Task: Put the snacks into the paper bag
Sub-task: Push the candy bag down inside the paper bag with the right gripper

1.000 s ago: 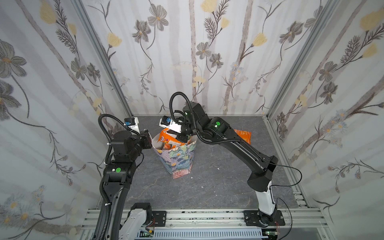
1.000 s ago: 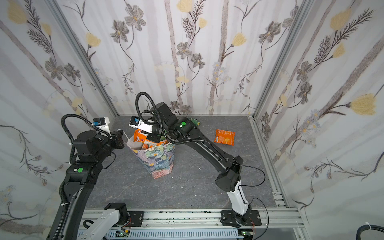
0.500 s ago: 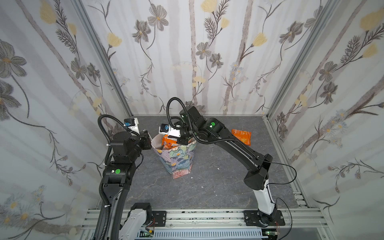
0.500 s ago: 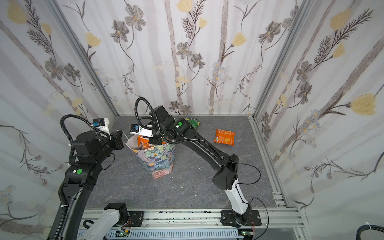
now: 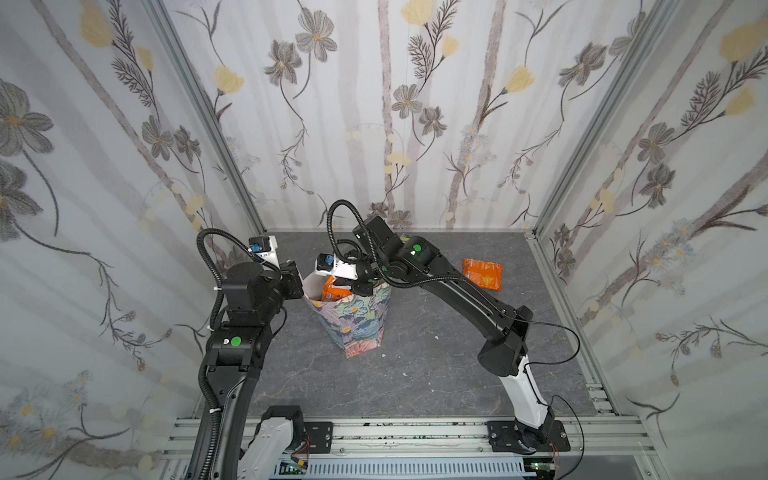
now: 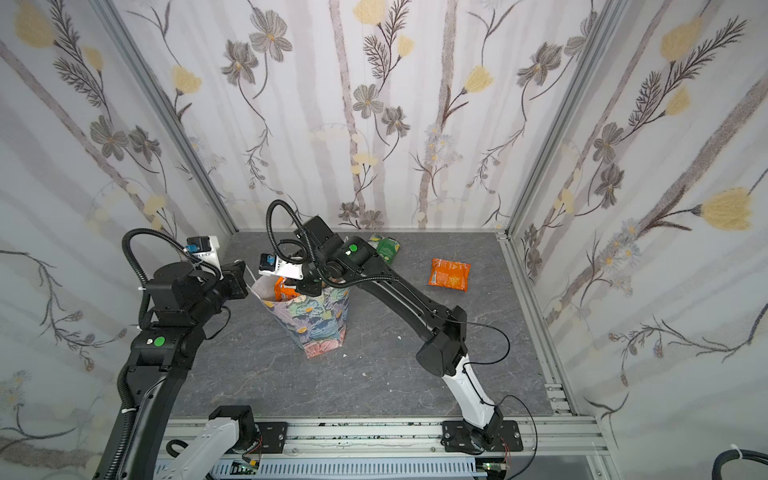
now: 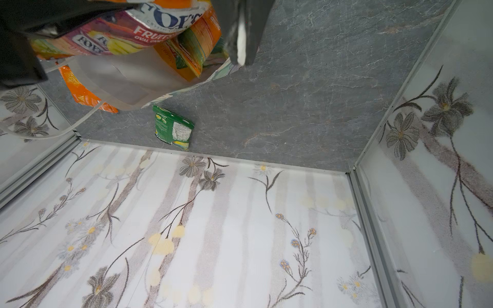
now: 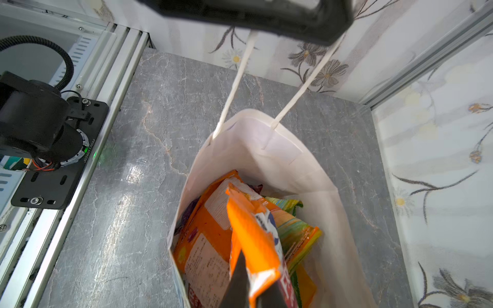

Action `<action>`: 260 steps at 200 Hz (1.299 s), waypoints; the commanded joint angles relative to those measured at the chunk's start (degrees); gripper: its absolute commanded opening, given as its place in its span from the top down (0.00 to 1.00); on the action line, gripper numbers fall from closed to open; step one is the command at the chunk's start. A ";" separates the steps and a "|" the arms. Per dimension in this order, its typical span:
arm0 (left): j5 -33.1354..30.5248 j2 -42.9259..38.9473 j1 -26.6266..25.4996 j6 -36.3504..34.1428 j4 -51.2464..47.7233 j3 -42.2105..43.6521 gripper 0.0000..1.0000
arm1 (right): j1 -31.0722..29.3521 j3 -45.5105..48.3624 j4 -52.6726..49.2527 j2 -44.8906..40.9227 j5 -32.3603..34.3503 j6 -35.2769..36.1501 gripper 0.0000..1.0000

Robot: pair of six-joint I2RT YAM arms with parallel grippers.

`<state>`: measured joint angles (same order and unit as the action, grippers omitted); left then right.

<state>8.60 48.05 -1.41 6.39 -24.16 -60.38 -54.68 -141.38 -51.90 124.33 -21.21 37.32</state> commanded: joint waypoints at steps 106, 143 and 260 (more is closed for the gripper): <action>1.48 1.08 0.11 -0.10 5.17 -0.91 1.00 | 0.86 -1.09 -8.56 -2.47 -9.71 -2.40 1.00; 2.82 0.87 0.15 -0.17 5.57 0.06 1.00 | 1.15 -1.09 -6.71 1.13 -7.71 -3.88 0.85; 1.24 0.53 0.10 -0.50 5.27 0.47 1.00 | 2.12 -1.01 2.19 -4.74 0.30 -8.23 0.34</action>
<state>10.48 48.80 -1.39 6.39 -22.52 -60.07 -52.77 -142.28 -46.63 119.70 -20.36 27.92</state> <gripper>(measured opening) 0.050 0.683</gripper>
